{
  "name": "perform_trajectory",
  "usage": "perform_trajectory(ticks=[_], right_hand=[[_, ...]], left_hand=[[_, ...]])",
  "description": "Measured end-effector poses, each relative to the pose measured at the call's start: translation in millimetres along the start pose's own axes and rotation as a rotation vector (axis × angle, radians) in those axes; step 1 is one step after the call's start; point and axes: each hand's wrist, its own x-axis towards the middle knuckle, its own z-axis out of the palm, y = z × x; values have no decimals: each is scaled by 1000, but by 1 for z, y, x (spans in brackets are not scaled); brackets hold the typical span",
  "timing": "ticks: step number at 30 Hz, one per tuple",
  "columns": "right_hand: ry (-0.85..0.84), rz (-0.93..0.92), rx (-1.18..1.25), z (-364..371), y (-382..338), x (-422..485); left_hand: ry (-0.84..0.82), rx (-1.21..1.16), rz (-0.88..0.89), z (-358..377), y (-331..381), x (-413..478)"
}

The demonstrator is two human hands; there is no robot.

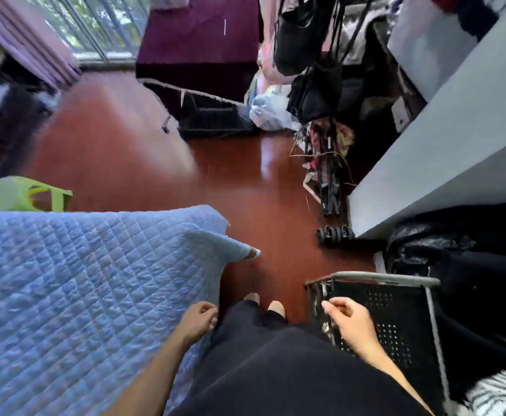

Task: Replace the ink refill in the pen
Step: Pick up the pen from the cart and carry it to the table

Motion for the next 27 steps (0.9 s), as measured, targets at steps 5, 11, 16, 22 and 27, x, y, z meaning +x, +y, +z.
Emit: perform_trajectory(ticks=[5,11,16,22,27], right_hand=[[-70,-25,-47,-2,-22,31],[-98,-8,-94,1,-54,85],[-64,-48,-172,-1,-100,138],[27,-74,-121,-11,-183,204],[12,-68,-77,-1,-235,258]], left_hand=[[35,-3,-113,-4,-32,-12],[23,44,-233,-15,-38,-5],[51,59,-217,-44,12,40],[-7,55,-99,-80,123,117],[-10,-106,22,-104,236,173]])
